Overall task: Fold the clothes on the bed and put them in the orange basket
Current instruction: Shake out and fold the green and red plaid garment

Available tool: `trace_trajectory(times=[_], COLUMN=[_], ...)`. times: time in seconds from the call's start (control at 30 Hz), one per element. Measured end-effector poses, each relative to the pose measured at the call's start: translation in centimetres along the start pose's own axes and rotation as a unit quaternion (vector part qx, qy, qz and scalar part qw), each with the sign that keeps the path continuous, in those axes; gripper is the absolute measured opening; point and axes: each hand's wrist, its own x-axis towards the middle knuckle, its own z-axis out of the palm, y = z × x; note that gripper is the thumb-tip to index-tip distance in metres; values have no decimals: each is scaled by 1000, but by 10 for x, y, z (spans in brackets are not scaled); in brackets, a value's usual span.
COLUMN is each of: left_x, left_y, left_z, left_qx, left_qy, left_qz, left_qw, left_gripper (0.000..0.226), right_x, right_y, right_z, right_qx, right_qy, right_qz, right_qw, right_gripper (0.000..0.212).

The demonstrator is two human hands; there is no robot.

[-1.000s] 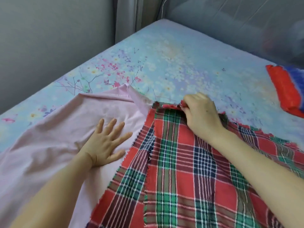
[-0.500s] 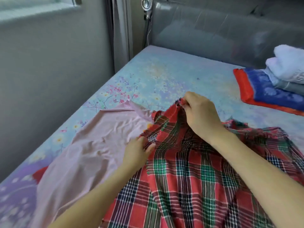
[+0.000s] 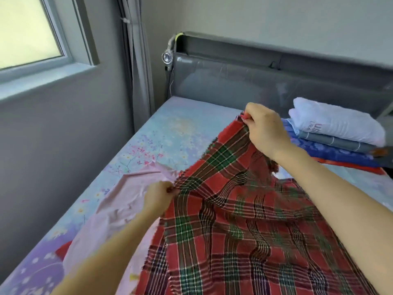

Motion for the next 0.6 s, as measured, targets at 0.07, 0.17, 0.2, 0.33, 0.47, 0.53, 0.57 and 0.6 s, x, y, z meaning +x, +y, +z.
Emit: trace_trajectory(times=[0.07, 0.17, 0.2, 0.33, 0.47, 0.53, 0.57, 0.6], left_x=[0, -10, -11, -13, -2, 15, 19, 24], left_y=[4, 14, 15, 12, -1, -17, -26, -32], left_z=[-2, 10, 16, 29, 3, -15, -19, -21], left_qx=[30, -27, -54, -159, -127, -117, -108, -88], left_qy=[-76, -120, -106, -49, 24, 81, 77, 54], left_qz=[39, 47, 48, -6, -18, -50, -68, -78], left_qw=[996, 991, 992, 986, 991, 989, 989, 992], left_gripper=[26, 25, 27, 19, 8, 10, 10, 12], right_x=[-6, -9, -8, -9, -5, -14, -24, -33], right_y=[-13, -35, -38, -43, -34, -37, -41, -45], right_z=[1, -2, -5, -14, -24, -17, -9, 1], right_qx=[14, 38, 47, 50, 46, 41, 40, 45], right_qy=[10, 38, 46, 65, 96, 77, 55, 35], right_qz=[-13, -18, -22, -42, -8, -11, -18, -24], right_qw=[1000, 998, 998, 996, 994, 996, 998, 998], right_gripper=[23, 16, 14, 9, 10, 9, 9, 8])
